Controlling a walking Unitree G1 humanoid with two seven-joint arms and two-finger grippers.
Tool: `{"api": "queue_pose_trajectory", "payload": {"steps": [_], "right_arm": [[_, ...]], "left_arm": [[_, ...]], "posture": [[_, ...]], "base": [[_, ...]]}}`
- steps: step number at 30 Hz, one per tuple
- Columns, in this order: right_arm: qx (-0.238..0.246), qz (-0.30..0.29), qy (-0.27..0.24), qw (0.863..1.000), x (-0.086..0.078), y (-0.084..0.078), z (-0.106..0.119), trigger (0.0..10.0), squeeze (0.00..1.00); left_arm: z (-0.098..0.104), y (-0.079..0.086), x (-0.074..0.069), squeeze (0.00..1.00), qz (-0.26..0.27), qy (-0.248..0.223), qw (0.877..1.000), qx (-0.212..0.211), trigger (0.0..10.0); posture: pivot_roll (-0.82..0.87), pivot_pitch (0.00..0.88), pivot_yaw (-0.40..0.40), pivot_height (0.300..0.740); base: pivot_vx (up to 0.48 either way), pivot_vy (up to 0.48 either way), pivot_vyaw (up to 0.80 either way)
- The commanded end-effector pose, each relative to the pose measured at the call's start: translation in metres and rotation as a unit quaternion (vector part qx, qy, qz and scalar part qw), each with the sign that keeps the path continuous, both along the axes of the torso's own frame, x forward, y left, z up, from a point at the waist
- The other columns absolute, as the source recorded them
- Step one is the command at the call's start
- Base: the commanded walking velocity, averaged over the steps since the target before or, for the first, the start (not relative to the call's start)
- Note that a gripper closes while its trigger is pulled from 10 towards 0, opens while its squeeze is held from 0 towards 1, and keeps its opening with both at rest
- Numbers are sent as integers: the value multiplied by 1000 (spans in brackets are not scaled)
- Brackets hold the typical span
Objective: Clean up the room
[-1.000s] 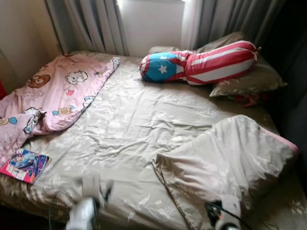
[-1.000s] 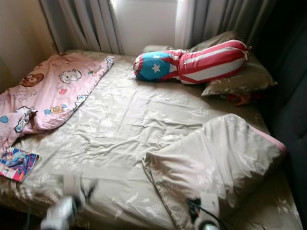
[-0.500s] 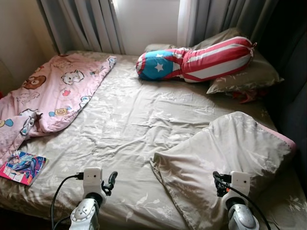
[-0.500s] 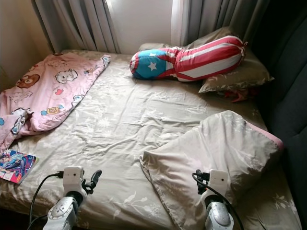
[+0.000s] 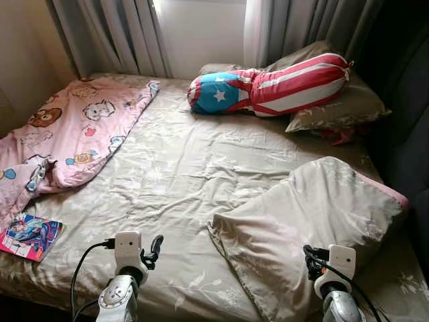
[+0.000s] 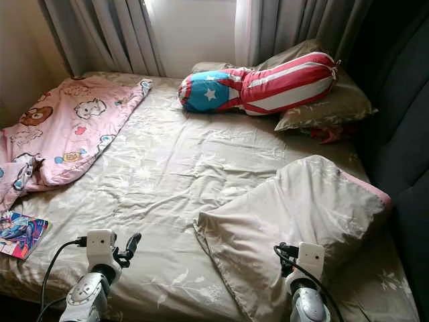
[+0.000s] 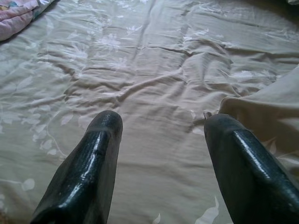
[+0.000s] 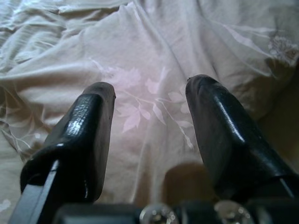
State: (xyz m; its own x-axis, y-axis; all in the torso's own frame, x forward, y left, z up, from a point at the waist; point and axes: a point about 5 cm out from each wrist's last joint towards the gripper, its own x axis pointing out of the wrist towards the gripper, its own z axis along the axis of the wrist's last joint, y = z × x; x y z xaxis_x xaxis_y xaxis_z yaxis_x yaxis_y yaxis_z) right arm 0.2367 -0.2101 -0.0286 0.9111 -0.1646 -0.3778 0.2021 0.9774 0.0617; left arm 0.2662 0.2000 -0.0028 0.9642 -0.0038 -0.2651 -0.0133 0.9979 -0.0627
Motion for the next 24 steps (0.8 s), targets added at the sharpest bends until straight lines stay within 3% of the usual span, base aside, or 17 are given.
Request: {"api": "queue_pose_trajectory", "payload": {"steps": [1,21,24], "right_arm": [[4,-11,12,1000,-3,-3,-3,10000,0],[3,-30,43,999,-9,-5,-10,10000,0],[3,-31,46,998,-8,-5,-10,10000,0]], "left_arm": [[1,0,2,0,-8,5,1000,1,10000],[6,7,8,0,13,0,1000,-8,10000],[6,7,9,0,12,3,1000,-9,10000]], "posture": [[-61,0,-14,740],[-53,0,-15,740],[-53,0,-12,740]], "base": [[0,0,0],[281,0,0],[0,0,0]]}}
